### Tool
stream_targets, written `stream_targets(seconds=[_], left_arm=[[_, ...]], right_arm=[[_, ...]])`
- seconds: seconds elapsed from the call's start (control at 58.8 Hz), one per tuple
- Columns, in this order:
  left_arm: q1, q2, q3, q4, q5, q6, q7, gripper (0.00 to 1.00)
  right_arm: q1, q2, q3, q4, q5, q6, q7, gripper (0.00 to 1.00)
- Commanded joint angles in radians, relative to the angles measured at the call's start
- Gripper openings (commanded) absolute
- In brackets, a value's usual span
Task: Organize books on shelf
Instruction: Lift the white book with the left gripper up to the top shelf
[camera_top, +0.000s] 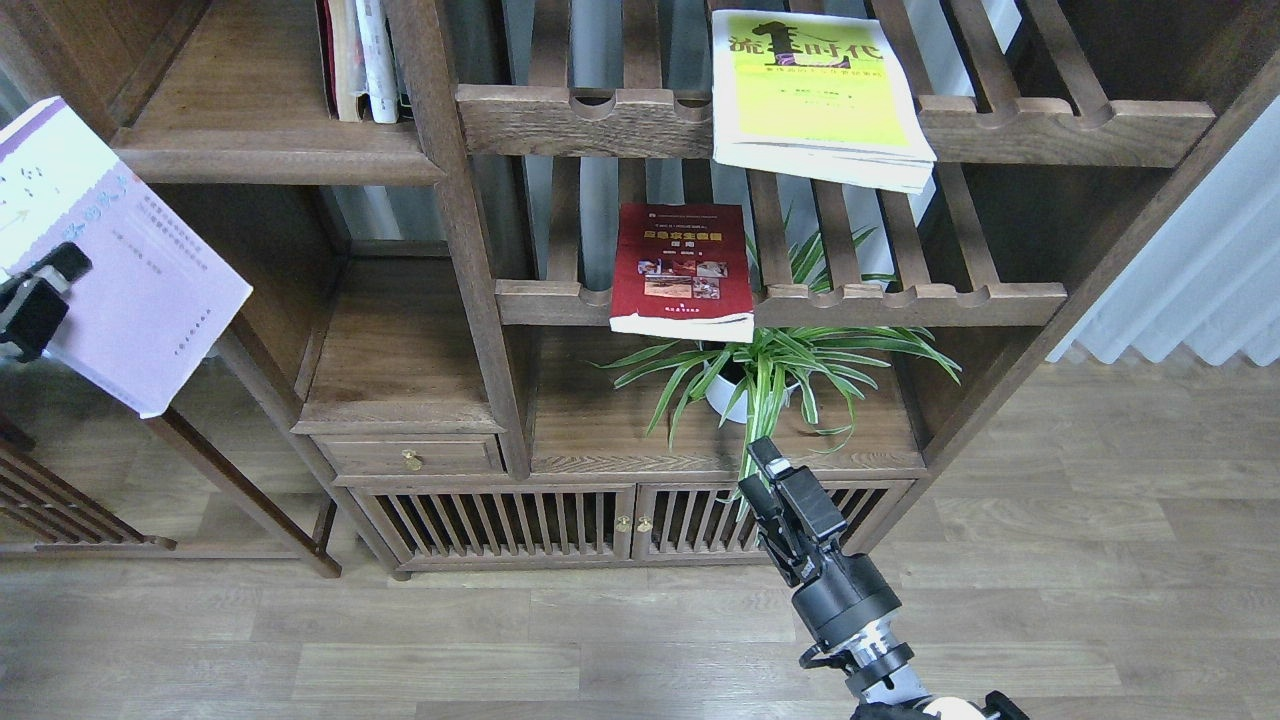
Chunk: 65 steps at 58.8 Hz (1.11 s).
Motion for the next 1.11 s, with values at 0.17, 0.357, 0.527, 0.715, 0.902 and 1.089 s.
stream_targets(seconds=[0.17,0.357,0.527,0.715,0.902,1.089], left_arm=[[-0.144,0.0,0.075,0.0,-0.017,0.0,0.001,0.09],[-0.208,0.033,0.08,0.0,-0.018,0.0,0.004,0.08],[-0.253,0.075,0.08,0.0,-0.043,0.0,0.004,0.08],[-0.299,0.13,0.08,0.001,-0.058,0.0,0.004,0.09],[-0.353,0.136,0.101,0.008,-0.057,0.0,0.004,0.09],[-0.44,0.112,0.189,0.008,-0.095,0.0,0.002,0.1]], right_arm=[[0.001,0.001,0.002,-0.002,0.001,0.0,0.002,0.87],[0.001,0.0,0.005,-0.006,0.001,0.0,0.002,0.87],[0.001,0.001,0.002,-0.006,0.001,0.0,0.002,0.87],[0.001,0.001,0.003,-0.008,0.001,0.0,0.002,0.87],[0.001,0.001,0.002,-0.006,0.002,0.0,0.002,0.87],[0.003,0.0,0.0,-0.006,0.002,0.0,0.0,0.87]])
